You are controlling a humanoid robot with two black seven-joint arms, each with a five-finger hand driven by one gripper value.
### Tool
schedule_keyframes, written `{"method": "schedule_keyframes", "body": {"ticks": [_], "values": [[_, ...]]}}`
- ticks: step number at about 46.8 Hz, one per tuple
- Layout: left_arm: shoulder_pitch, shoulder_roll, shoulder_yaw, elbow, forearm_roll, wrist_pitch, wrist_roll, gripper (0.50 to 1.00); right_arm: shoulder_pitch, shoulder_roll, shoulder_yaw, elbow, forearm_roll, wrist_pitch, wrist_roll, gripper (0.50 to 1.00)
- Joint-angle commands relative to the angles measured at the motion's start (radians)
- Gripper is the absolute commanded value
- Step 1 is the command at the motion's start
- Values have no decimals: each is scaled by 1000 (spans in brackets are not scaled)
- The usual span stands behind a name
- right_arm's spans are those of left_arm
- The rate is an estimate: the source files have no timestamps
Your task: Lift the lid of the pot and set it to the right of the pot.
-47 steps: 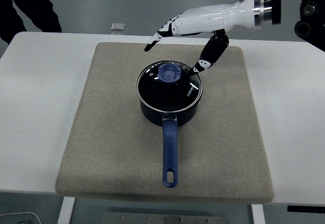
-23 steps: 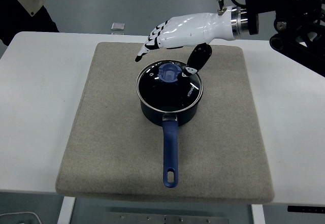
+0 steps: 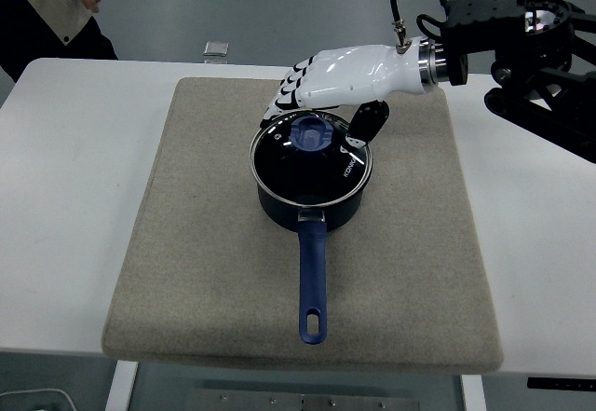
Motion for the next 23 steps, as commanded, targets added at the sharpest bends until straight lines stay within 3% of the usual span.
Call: {"method": "schedule_keyframes", "body": {"ticks": [1,23], "values": [[0,0,0,0,0,0,0,1000,-2,3,-5,-6,-12,-22,0,905],[0,0,0,0,0,0,0,1000,-28,16,-23,-23,-27,-71,0,905]]}}
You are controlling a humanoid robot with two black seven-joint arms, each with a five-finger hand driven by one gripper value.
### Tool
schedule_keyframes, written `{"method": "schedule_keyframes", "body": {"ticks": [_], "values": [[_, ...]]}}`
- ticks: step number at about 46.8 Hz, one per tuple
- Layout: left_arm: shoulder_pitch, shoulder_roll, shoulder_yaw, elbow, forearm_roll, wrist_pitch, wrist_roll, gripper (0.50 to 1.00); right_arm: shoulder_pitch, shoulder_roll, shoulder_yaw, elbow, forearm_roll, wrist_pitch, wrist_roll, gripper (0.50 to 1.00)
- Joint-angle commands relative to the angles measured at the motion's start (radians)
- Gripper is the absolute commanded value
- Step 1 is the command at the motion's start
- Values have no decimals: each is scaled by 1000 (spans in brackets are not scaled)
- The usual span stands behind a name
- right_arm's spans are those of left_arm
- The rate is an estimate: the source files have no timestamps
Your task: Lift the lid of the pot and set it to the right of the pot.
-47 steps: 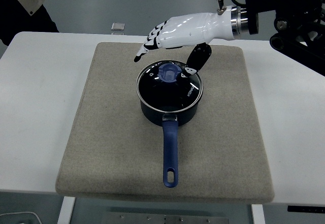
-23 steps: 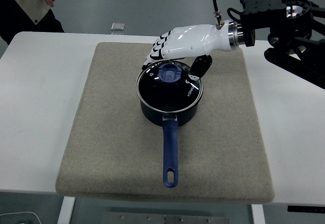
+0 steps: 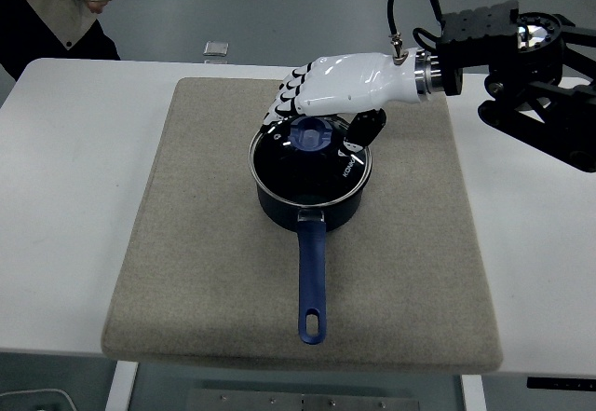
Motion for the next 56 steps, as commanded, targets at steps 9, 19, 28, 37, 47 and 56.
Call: {"method": "schedule_keyframes", "body": {"ticks": [9,19,28,37,47,56], "values": [[0,0,0,0,0,0,0,1000,-4,28,-23,-34,-26,-51,0,905],[0,0,0,0,0,0,0,1000,-6,28,-26,-36,-37,-57,0,905],[0,0,0,0,0,0,0,1000,-9,28,-28,-45,-60,-72,0,905],[0,0,0,0,0,0,0,1000,-10,36,-40,-57,-62,-86,0,905],[0,0,0,0,0,0,0,1000,-18,38,-43,-60,-66,-92,0,905],[0,0,0,0,0,0,0,1000,-23,45,-43,-70,-78,-98,0,905]]}}
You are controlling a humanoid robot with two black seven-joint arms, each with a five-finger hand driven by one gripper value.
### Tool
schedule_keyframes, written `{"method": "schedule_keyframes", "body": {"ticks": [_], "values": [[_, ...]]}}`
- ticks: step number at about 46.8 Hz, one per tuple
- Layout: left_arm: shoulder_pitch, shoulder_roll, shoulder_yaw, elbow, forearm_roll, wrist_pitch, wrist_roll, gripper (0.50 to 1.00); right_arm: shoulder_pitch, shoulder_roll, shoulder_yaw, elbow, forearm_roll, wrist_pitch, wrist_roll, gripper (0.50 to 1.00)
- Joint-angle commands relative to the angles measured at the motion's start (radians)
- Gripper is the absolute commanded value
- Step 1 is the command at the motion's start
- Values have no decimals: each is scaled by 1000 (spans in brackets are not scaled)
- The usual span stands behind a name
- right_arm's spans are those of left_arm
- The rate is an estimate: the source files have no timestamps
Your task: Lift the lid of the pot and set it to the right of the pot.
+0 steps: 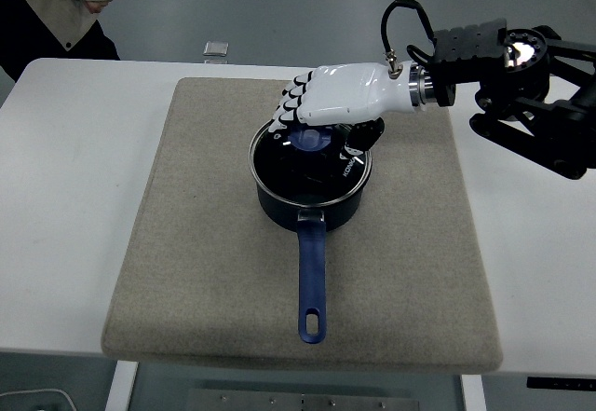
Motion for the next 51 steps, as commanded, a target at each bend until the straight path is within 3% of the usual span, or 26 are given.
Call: {"method": "schedule_keyframes", "body": {"ticks": [1,37,40,44,48,51], "values": [[0,0,0,0,0,0,0,1000,1,2,0,-4,0,-6,0,905],[0,0,0,0,0,0,0,1000,1,19,-53,-35,-8,-29,0,889],[0,0,0,0,0,0,0,1000,1,20,-56,-35,-8,-29,0,848],[0,0,0,0,0,0,0,1000,1,20,-62,-35,-8,-29,0,724],[0,0,0,0,0,0,0,1000,4,22,-74,-35,-11,-29,0,505],[0,0,0,0,0,0,0,1000,4,22,-74,-36,-10,-27,0,500]]}}
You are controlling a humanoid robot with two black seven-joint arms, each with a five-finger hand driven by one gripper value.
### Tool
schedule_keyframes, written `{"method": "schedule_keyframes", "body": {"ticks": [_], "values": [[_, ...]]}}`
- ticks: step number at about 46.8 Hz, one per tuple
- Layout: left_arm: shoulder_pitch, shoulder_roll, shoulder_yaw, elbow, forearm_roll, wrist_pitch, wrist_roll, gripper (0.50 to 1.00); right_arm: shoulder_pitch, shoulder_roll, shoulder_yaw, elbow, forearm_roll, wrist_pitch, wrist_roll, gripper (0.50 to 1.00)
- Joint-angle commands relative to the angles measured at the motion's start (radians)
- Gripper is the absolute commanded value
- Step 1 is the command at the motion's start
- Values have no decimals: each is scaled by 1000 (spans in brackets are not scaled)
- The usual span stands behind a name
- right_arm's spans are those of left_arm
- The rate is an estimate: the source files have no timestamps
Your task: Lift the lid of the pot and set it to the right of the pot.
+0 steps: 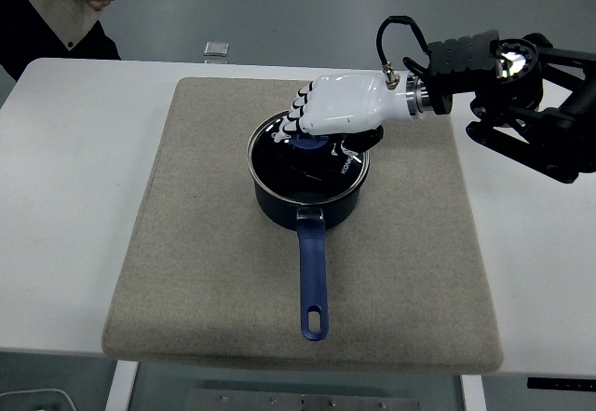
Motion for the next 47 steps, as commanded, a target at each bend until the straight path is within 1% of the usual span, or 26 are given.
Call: {"method": "schedule_keyframes", "body": {"ticks": [1,6,17,47], "values": [[0,0,0,0,0,0,0,1000,-1,2,-4,-2,0,2,0,500],[0,0,0,0,0,0,0,1000,0,15,-4,-2,0,7,0,500],[0,0,0,0,0,0,0,1000,11,20,-1,-6,0,24,0,500],[0,0,0,0,0,0,0,1000,42,20,3,-12,7,27,0,500]]}}
